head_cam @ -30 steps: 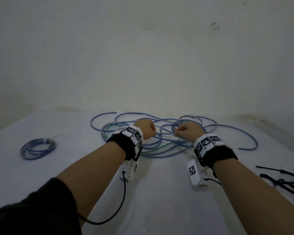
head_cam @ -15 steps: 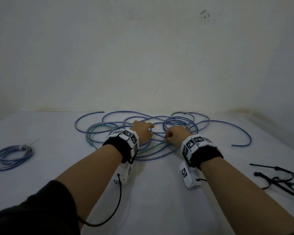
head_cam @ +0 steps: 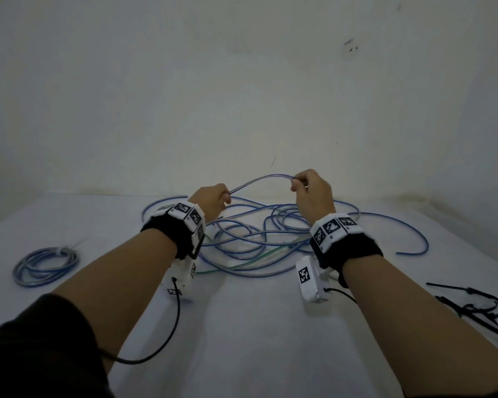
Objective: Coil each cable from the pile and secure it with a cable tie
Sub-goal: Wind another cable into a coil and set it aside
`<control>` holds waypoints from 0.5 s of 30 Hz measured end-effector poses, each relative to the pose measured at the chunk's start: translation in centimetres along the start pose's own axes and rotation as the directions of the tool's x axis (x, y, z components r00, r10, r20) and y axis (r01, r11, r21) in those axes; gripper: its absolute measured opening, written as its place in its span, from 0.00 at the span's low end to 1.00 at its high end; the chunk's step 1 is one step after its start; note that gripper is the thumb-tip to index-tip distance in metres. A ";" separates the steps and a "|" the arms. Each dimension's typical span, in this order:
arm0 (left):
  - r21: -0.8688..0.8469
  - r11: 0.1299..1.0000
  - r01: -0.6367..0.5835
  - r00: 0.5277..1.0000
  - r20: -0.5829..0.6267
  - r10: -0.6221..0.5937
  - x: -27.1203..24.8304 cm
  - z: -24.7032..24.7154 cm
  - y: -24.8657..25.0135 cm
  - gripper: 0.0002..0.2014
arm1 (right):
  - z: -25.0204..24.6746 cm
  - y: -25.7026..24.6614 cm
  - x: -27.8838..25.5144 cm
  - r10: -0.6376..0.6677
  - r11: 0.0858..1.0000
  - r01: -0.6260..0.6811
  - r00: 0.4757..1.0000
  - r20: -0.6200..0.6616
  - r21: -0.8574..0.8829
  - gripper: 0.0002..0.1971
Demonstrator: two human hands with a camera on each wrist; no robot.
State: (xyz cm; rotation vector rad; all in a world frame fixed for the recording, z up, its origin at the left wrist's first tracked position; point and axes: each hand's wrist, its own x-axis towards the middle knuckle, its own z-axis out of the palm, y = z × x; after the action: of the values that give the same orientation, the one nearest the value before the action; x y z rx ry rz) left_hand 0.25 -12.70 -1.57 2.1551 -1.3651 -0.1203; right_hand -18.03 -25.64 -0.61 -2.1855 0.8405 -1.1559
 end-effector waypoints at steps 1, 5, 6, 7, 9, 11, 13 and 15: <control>-0.039 0.999 -0.001 0.999 -0.037 0.000 -0.3 -0.4 -0.3 0.13 | 0.2 -0.2 0.1 -0.020 0.997 0.021 1.000 0.011 -0.070 0.09; -0.182 0.979 -0.092 0.973 -0.227 0.049 -1.5 -2.0 -0.2 0.08 | 1.9 -2.3 -0.6 -0.229 0.912 0.259 0.965 0.127 -0.320 0.22; -0.206 0.970 -0.125 0.961 -0.267 0.068 -1.7 -2.3 0.1 0.07 | 2.5 -3.1 -0.9 -0.278 0.879 0.313 0.949 0.146 -0.360 0.23; -0.228 0.961 -0.159 0.949 -0.303 0.086 -2.0 -2.6 0.4 0.06 | 3.1 -3.9 -1.1 -0.318 0.848 0.357 0.934 0.161 -0.392 0.22; -0.273 0.937 -0.216 0.928 -0.355 0.111 -2.6 -3.2 0.8 0.05 | 4.3 -5.4 -1.4 -0.377 0.823 0.407 0.913 0.153 -0.397 0.16; -0.369 0.903 -0.222 0.934 -0.346 0.088 -3.2 -3.8 0.8 0.06 | 5.0 -6.4 -1.4 -0.399 0.862 0.402 0.914 0.077 -0.308 0.13; -0.493 0.856 -0.154 0.972 -0.232 0.041 -3.9 -4.2 0.0 0.10 | 5.3 -6.5 -1.2 -0.392 0.895 0.380 0.920 -0.005 -0.232 0.12; -0.581 0.812 -0.055 0.997 -0.078 0.011 -4.8 -4.4 -1.2 0.13 | 5.3 -6.5 -0.9 -0.341 0.926 0.326 0.938 -0.055 -0.188 0.12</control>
State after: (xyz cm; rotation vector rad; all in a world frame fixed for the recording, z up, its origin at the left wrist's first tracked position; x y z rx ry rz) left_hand 0.61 -6.39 0.37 1.5972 -1.1319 -0.3933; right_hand -12.12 -19.76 0.73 -2.5120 0.6393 -1.3929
